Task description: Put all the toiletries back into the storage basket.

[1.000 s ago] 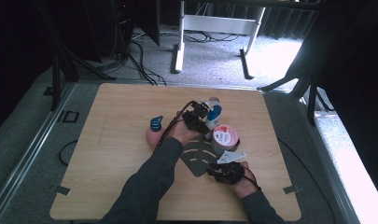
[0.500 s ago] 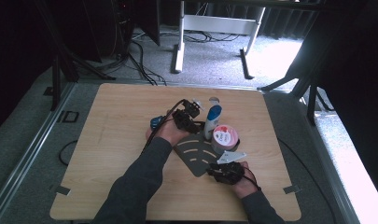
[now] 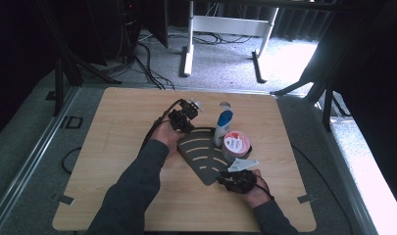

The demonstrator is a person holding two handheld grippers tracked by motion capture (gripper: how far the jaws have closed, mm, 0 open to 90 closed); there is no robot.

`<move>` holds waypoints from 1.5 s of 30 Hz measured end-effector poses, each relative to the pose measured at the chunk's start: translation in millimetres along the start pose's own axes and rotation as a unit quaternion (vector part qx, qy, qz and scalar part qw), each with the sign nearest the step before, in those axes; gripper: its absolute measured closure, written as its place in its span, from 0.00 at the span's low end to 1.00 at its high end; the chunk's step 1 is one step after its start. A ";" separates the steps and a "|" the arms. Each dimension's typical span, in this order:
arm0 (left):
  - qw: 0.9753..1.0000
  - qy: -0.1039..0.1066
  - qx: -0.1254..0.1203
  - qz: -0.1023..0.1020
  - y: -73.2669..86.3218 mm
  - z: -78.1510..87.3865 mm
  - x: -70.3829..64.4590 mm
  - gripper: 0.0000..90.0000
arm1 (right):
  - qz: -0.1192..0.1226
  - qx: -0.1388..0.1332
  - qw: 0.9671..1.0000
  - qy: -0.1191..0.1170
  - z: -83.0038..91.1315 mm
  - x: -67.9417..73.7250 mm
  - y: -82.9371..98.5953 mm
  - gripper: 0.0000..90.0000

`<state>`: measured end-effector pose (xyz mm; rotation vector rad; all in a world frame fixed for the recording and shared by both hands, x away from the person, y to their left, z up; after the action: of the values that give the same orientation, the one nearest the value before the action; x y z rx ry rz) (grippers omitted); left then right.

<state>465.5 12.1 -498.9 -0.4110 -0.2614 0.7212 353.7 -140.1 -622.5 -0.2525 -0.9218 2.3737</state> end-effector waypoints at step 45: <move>0.996 -0.040 0.032 0.076 51.8 23.9 89.8 0.97 | 0.000 0.001 1.000 -0.003 -0.7 0.5 -0.1 0.77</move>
<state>491.5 115.1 -492.9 -0.3445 -0.2846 0.8950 353.6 -139.4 -622.9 -0.2453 -0.9223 2.3755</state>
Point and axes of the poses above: each handheld gripper's, and its own axes: z roughly backward along the jaws, y roughly out of its underside, x roughly to its left, the point moved 10 cm from there along -z, roughly forward along the jaws, and after that the axes turned 3 degrees about x, right-handed, at the moved point
